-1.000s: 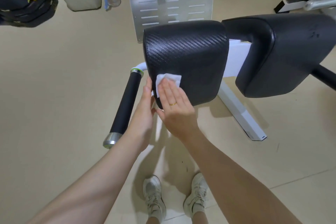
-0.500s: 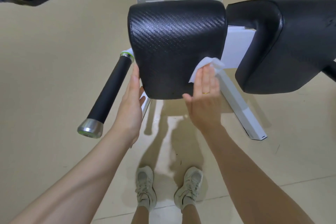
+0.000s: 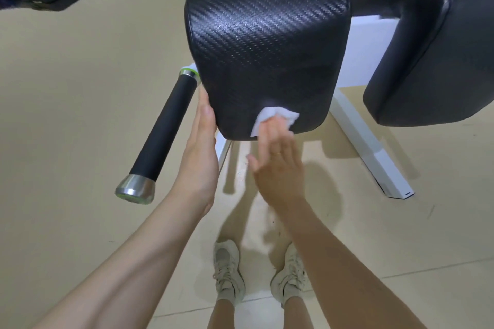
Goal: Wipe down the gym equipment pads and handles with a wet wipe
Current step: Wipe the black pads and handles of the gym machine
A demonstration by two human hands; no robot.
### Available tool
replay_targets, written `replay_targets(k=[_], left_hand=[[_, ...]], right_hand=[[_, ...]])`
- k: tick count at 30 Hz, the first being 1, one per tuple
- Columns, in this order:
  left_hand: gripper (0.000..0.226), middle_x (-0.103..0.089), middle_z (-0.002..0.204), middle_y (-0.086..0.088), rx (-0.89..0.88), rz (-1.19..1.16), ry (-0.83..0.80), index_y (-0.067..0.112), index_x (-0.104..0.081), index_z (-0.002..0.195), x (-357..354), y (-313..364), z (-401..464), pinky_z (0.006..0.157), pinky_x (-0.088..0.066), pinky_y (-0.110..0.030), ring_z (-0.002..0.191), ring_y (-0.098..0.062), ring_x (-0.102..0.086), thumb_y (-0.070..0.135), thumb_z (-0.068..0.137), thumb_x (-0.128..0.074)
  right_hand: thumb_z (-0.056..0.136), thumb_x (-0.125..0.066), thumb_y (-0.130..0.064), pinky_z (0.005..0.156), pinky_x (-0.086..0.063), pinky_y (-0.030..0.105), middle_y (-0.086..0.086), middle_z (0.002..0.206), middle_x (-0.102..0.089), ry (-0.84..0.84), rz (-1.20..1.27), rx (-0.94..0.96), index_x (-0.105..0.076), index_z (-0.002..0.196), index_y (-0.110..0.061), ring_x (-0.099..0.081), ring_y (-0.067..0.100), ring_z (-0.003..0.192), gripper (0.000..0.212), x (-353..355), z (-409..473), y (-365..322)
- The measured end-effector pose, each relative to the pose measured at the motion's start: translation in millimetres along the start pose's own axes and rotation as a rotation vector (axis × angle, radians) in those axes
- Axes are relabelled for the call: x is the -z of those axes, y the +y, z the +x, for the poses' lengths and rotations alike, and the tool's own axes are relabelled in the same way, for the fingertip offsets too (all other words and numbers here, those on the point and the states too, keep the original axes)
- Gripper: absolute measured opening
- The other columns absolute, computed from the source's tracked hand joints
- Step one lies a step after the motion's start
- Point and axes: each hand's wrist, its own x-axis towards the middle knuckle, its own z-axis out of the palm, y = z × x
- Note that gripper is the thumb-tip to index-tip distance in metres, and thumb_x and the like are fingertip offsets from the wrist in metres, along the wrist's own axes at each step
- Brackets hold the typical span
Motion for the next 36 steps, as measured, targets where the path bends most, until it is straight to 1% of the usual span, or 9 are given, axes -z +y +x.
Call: replay_targets(k=[7,10,12,17,21,24,28,32,36], left_hand=[[0.057,-0.027,0.148,0.03,-0.007,-0.001,-0.025,0.053,-0.011,0.142,2,-1,-1,0.106,-0.02,-0.021,0.135,0.011,-0.024,0.062,0.086,-0.017],[0.053,-0.027,0.149,0.026,0.003,-0.024,-0.038,0.054,-0.013,0.14,3,-3,0,0.111,-0.02,-0.025,0.135,0.009,-0.025,0.063,0.089,-0.018],[0.048,-0.027,0.15,0.024,0.032,-0.032,-0.032,0.056,-0.014,0.139,5,-4,0,0.117,-0.018,-0.031,0.136,0.007,-0.025,0.061,0.091,-0.019],[0.051,-0.03,0.147,0.028,0.045,-0.021,-0.071,0.058,-0.014,0.137,8,2,-1,0.111,-0.019,-0.023,0.133,0.01,-0.028,0.062,0.087,-0.018],[0.043,-0.025,0.147,0.033,0.054,-0.011,-0.036,0.059,-0.012,0.139,5,2,1,0.115,-0.016,-0.031,0.136,0.008,-0.023,0.056,0.096,-0.014],[0.048,-0.02,0.149,0.033,0.04,-0.018,-0.013,0.055,-0.008,0.141,-2,2,0,0.117,-0.014,-0.037,0.138,0.007,-0.019,0.057,0.095,-0.018],[0.054,-0.019,0.15,0.031,0.031,-0.041,0.018,0.052,-0.008,0.143,-9,5,0,0.117,-0.015,-0.039,0.139,0.006,-0.018,0.059,0.091,-0.022],[0.05,-0.025,0.145,0.035,0.037,-0.03,0.054,0.052,-0.015,0.142,-14,14,-1,0.11,-0.019,-0.02,0.134,0.015,-0.022,0.058,0.093,-0.02],[0.048,-0.037,0.128,0.042,0.039,-0.029,0.131,0.041,-0.028,0.142,-23,24,0,0.08,-0.029,0.009,0.109,0.035,-0.032,0.051,0.096,-0.019]], right_hand=[[0.091,-0.042,-0.027,0.116,-0.021,0.041,0.022,0.144,-0.024,0.018,0.047,-0.269,-0.025,0.138,0.004,-0.021,0.036,0.138,0.058,1,3,-4],[0.093,-0.042,-0.017,0.109,-0.03,0.05,0.022,0.141,-0.036,-0.015,0.253,-0.021,-0.033,0.135,0.002,-0.03,0.034,0.133,0.047,-5,13,-36],[0.095,-0.046,-0.021,0.108,-0.035,0.046,0.019,0.144,-0.037,0.056,0.258,0.049,-0.039,0.136,0.003,-0.033,0.032,0.136,0.048,-9,16,-48],[0.088,-0.053,-0.024,0.113,-0.025,0.038,0.016,0.143,-0.029,0.09,0.135,-0.044,-0.031,0.135,0.001,-0.022,0.028,0.137,0.058,-5,16,-18],[0.098,-0.033,-0.033,0.114,-0.024,0.044,0.027,0.143,-0.027,0.125,0.054,-0.168,-0.026,0.136,0.008,-0.022,0.037,0.136,0.057,15,20,25],[0.091,-0.039,-0.023,0.112,-0.021,0.043,0.039,0.14,-0.029,0.116,0.15,-0.276,-0.027,0.134,0.017,-0.019,0.038,0.133,0.06,33,42,46],[0.096,-0.038,-0.028,0.105,-0.037,0.05,0.041,0.134,-0.037,0.135,-0.027,-0.161,-0.032,0.131,0.016,-0.03,0.045,0.131,0.057,41,60,42],[0.088,-0.052,-0.042,0.113,-0.028,0.044,0.026,0.143,-0.034,0.058,-0.241,0.057,-0.029,0.139,0.008,-0.025,0.035,0.138,0.075,49,63,38],[0.088,-0.051,-0.041,0.118,-0.015,0.037,0.012,0.149,-0.023,-0.002,-0.123,0.31,-0.029,0.142,0.001,-0.022,0.026,0.139,0.072,56,77,25]])
